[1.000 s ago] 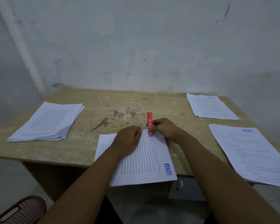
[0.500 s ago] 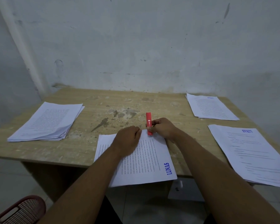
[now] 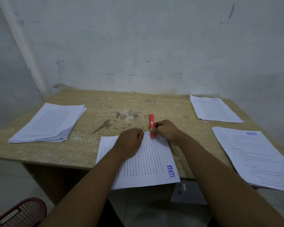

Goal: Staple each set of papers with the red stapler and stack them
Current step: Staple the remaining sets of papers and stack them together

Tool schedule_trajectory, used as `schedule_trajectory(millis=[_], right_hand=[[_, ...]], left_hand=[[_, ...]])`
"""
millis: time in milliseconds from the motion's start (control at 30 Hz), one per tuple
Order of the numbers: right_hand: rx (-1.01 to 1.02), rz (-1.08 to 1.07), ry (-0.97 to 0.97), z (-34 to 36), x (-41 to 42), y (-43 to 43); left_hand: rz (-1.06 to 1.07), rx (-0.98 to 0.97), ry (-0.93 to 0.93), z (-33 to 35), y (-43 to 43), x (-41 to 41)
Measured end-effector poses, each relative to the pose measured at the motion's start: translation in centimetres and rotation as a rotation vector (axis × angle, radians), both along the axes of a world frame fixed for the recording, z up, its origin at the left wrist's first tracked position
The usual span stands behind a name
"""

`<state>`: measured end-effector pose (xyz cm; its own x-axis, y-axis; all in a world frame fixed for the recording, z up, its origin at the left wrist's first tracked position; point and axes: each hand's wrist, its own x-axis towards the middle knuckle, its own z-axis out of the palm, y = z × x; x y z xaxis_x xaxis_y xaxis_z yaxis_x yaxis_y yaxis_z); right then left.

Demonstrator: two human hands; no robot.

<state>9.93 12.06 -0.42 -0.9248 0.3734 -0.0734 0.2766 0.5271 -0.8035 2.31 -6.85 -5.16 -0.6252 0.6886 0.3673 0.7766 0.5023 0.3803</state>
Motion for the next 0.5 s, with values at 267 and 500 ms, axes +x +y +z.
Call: schedule_trajectory(millis=[267,500], right_hand=[[0.004,-0.008,-0.011,0.13,-0.05,-0.07],[0.025,0.002,-0.021,0.18,-0.11,-0.03]], left_hand=[[-0.001,0.001,-0.006,0.11,-0.03,0.07],[0.000,-0.006,-0.014,0.06,0.00,0.04]])
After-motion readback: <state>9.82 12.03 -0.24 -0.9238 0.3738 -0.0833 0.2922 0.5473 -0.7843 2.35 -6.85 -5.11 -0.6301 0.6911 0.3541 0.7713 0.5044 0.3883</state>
